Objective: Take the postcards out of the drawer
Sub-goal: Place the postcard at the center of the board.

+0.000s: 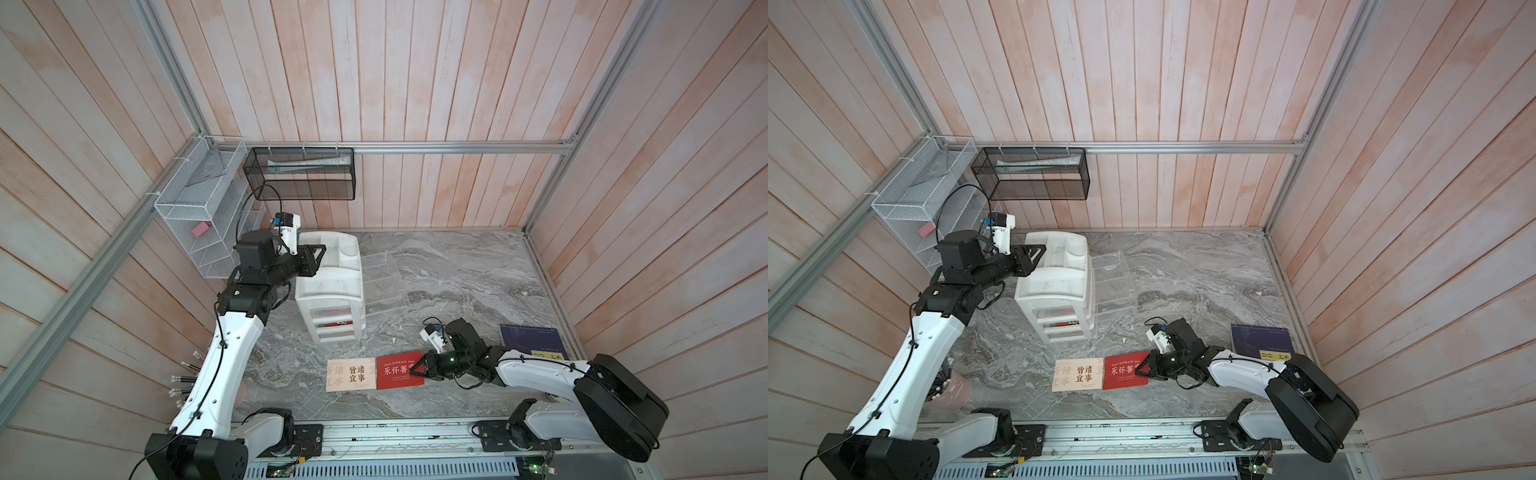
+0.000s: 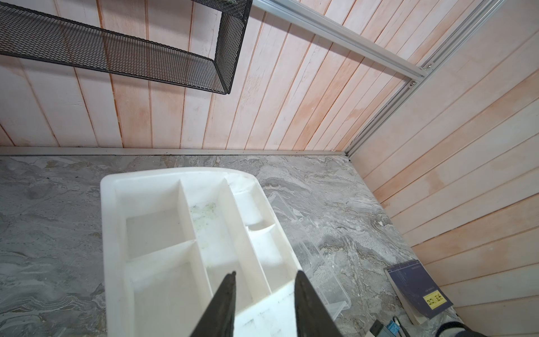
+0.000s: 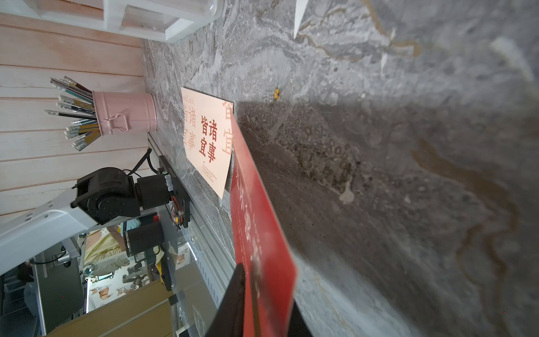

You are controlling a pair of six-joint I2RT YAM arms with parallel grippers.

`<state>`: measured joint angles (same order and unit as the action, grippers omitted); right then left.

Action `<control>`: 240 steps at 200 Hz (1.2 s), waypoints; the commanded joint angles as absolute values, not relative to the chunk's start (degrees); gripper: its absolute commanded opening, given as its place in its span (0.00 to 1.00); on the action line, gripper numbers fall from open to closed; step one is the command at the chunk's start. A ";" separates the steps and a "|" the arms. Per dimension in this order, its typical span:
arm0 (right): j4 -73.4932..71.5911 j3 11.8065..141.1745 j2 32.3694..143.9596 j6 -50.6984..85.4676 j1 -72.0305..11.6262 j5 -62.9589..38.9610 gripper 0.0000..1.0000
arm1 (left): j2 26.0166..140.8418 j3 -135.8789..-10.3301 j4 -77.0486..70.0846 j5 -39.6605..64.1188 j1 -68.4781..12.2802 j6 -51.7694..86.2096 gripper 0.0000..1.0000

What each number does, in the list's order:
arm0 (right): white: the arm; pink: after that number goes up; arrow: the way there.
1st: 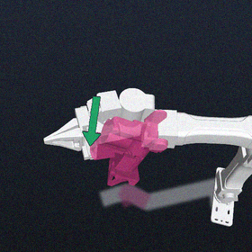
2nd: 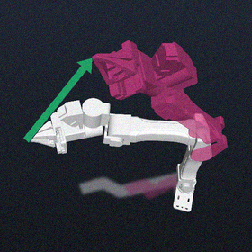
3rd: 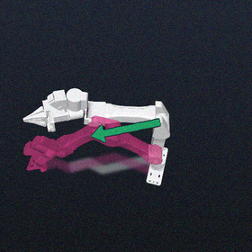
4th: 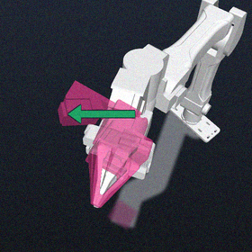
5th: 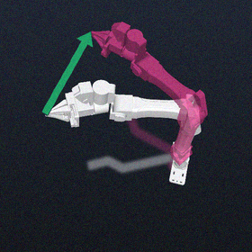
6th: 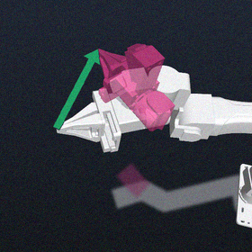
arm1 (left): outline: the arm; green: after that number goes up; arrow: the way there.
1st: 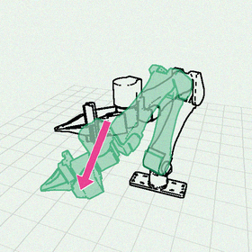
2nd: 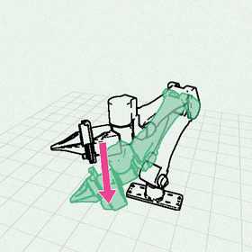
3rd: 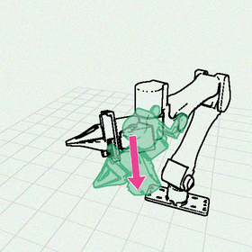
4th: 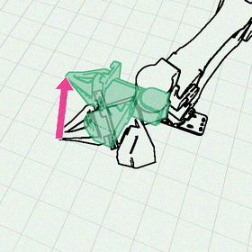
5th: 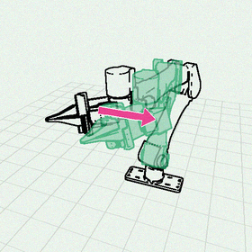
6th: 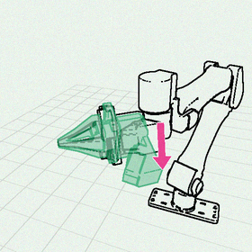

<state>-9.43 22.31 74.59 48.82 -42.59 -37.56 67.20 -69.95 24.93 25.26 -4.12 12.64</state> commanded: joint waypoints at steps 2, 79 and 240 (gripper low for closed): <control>-9.71 21.59 75.37 48.75 -42.45 -36.68 0.21 | 67.78 -70.25 25.34 26.02 -3.78 11.69 0.36; -6.10 22.05 75.42 47.35 -42.28 -34.69 0.29 | 67.81 -70.13 25.60 25.49 -3.78 11.38 0.36; 1.81 21.24 70.99 47.59 -40.22 -23.91 0.46 | 67.15 -69.63 26.28 23.01 -3.52 11.07 0.36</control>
